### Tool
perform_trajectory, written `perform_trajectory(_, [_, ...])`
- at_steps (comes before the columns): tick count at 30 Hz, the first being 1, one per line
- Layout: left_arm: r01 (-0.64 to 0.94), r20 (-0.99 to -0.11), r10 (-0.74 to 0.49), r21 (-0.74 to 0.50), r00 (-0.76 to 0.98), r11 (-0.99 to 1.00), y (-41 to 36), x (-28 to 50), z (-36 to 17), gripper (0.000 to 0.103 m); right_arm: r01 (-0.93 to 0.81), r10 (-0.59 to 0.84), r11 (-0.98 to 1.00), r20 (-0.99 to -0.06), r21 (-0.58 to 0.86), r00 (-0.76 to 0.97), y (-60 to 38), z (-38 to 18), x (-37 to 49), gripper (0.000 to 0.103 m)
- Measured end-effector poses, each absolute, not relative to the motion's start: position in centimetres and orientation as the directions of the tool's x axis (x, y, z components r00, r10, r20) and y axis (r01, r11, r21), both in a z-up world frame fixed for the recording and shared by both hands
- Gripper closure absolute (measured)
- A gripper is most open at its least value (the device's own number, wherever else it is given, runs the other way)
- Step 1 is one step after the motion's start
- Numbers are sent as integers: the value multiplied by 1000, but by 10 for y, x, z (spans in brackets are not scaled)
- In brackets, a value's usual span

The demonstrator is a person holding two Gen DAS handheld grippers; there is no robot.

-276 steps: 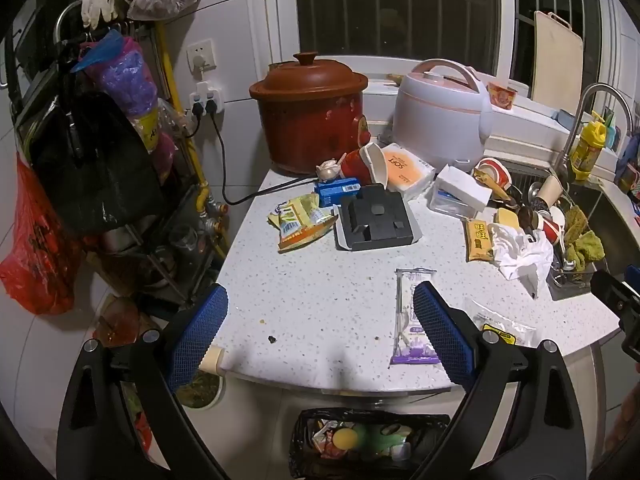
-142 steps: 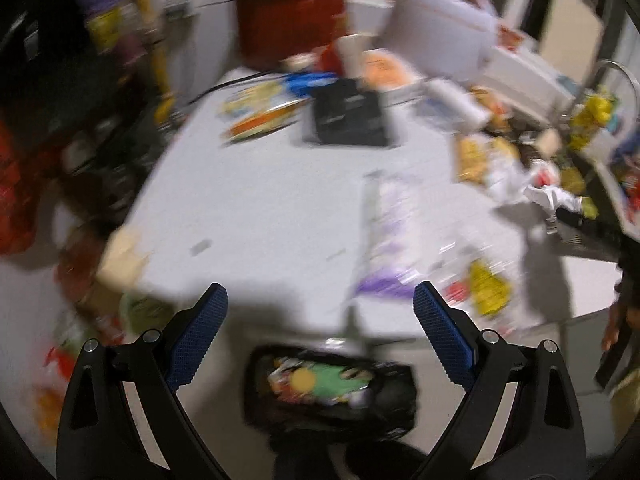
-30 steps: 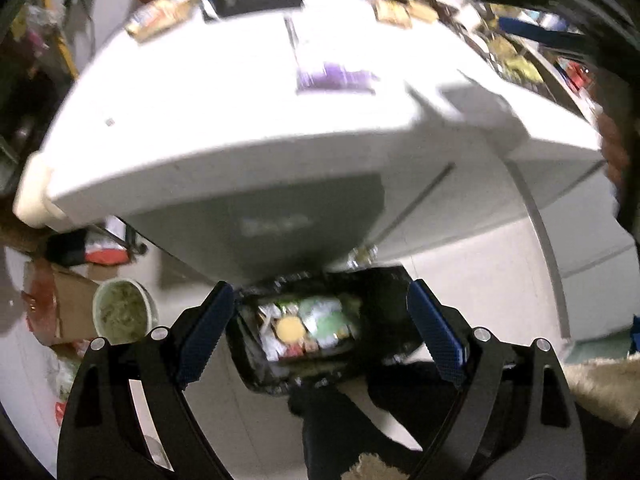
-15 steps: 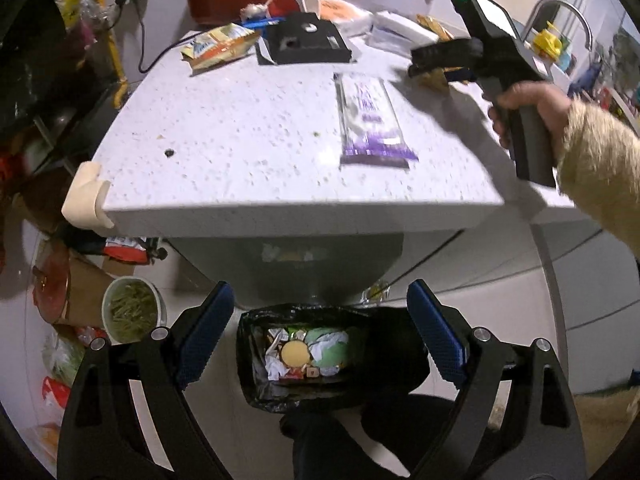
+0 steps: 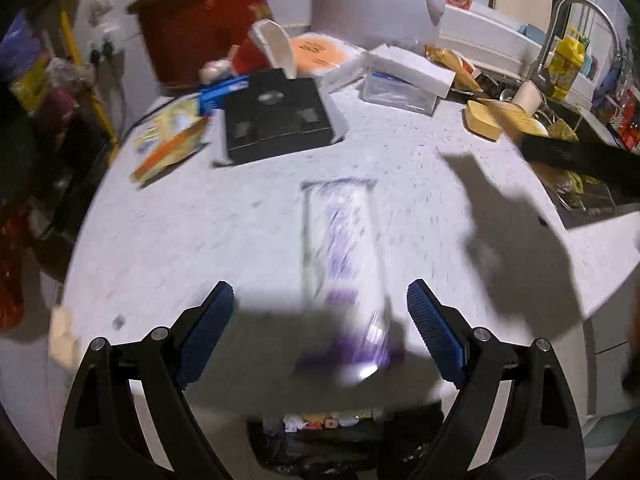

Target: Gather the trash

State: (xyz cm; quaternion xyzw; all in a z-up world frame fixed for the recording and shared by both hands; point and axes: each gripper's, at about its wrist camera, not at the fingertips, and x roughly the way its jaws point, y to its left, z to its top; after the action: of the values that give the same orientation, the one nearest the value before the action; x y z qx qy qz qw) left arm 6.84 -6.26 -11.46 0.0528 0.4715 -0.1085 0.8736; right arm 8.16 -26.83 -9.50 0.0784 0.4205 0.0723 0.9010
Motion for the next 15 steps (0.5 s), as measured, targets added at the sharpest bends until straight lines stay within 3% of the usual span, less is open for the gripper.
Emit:
perform_trajectory(7, [200,-849,-118,-15,515,980,-70,95,-133,20,-61,240,962,-725,265,646,-282,-86,40,69])
perform_trajectory(10, [210,-831,-133,-20,540,977,-69,89,-131,34,-51,244,960,-728,276,641,-284,-88,35,69])
perform_trajectory(11, [220,-824,-151,-33,546,975,-68,87,-129,54,-49,247,958,-728,282,640,-285,-89,34,69])
perform_trajectory(15, [196,-815,-259,-182,518,964,-52,90,-127,63,-54,266,952,-728,302,631,-282,-94,33,69])
